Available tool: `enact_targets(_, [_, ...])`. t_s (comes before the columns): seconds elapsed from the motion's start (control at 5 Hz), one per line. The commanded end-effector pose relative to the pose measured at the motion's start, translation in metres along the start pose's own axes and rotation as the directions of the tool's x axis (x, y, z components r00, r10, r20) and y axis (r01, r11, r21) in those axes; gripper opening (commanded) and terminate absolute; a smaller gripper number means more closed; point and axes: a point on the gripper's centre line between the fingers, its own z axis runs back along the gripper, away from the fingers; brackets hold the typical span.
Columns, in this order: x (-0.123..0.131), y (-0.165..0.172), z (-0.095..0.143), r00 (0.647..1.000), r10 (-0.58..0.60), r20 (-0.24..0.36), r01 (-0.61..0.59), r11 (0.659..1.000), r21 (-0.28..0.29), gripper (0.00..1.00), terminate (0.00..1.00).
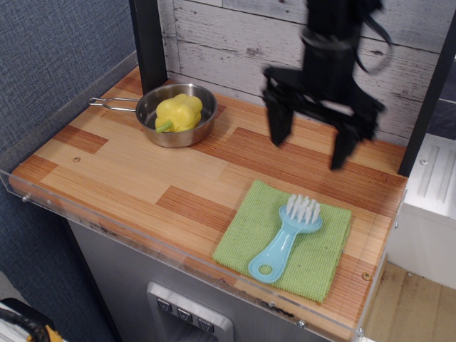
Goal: PICK UP THE SPOON AND PUT ANOTHER SIDE OF THE TABLE
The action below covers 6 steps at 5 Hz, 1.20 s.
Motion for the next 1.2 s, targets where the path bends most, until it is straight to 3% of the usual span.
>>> enact_targets(0.0, [-0.009, -0.021, -0.02, 0.999, -0.048, 0.006, 0.048, 0.999, 0.02, 1.0, 0.0])
enact_targets(0.2, [-0.016, -0.015, -0.023, 0.998, -0.05, 0.023, 0.049, 0.998, 0.043, 1.0, 0.0])
enact_targets(1.0, [-0.029, 0.004, -0.042, 0.998, -0.062, -0.017, 0.063, 0.997, 0.046, 1.0, 0.0])
